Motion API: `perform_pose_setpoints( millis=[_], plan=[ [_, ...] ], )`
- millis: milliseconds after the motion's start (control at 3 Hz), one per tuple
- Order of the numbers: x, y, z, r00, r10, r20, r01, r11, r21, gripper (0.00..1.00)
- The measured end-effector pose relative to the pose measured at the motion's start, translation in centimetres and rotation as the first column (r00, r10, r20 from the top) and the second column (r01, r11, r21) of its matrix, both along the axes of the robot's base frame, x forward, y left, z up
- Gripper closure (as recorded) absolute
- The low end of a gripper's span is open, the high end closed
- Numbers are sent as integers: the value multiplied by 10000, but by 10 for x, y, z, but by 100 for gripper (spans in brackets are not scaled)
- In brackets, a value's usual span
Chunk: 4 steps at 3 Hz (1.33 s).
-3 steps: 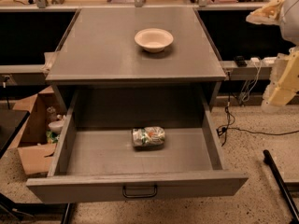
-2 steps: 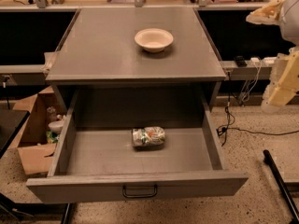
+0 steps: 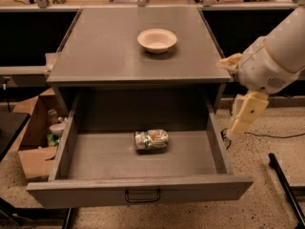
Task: Pick 7up can from top drawer and place on counter
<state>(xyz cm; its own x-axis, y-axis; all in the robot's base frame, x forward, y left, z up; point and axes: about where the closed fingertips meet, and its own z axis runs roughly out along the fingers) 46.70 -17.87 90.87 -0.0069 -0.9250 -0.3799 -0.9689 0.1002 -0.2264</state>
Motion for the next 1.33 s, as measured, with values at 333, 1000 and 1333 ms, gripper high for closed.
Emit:
perform_pose_setpoints(
  millis=[333,1000,1333],
  plan=[
    [10,23,-50,9971,424,-625,-376,9965,747,0],
    [15,53,-87,9896,935,-1090,-755,9844,1589,0],
    [27,58,-109,9868,1036,-1245,-840,9846,1535,0]
  ],
)
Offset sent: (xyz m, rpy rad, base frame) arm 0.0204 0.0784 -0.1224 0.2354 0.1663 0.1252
